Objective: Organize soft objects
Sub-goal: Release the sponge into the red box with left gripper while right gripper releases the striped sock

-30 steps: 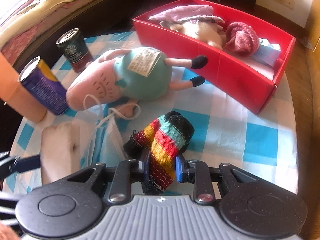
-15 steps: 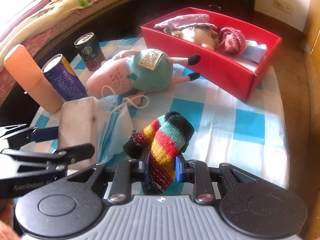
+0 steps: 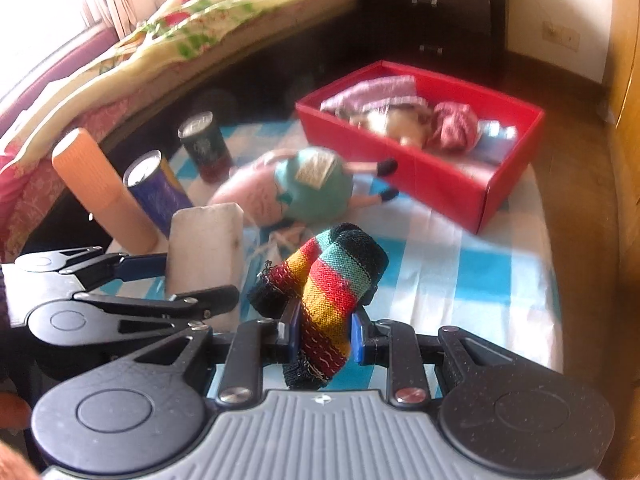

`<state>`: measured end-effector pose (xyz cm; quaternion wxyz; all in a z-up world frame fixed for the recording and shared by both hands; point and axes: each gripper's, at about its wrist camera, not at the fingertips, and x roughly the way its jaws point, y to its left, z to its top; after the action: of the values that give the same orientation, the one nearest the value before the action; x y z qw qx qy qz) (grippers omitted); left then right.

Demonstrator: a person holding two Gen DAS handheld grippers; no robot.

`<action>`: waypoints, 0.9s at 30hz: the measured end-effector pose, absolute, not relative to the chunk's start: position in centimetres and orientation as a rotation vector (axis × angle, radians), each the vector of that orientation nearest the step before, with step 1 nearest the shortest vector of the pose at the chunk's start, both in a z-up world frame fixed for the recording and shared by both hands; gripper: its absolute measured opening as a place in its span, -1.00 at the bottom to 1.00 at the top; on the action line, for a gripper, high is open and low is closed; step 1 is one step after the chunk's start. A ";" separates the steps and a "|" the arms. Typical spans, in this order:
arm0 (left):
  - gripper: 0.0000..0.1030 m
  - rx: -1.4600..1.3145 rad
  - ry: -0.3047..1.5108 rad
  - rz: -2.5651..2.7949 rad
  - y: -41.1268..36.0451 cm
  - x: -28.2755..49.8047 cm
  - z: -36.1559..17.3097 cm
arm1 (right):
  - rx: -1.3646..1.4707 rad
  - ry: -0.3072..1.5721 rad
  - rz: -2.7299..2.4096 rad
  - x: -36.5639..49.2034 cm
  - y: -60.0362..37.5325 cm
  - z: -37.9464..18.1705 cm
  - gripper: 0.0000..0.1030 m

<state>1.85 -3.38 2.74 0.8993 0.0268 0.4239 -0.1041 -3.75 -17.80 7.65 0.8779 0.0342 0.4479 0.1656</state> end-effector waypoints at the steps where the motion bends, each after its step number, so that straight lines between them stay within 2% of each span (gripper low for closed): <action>1: 0.30 0.053 0.872 -0.218 -3.5 2.4 3.0 | 0.076 0.920 0.338 -3.4 -18.0 8.1 -0.93; 13: 0.29 0.018 0.793 -0.217 -5.5 10.4 6.1 | 0.105 0.801 0.216 4.0 -21.7 11.1 -0.93; 27: 0.30 0.172 0.742 -0.173 -10.0 20.5 5.1 | 0.118 0.807 0.103 12.9 -24.7 7.5 -0.93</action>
<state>20.54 -9.97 5.09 0.9247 0.0841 0.3615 -0.0845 12.88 -24.70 7.46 0.9167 0.0572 0.3923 0.0499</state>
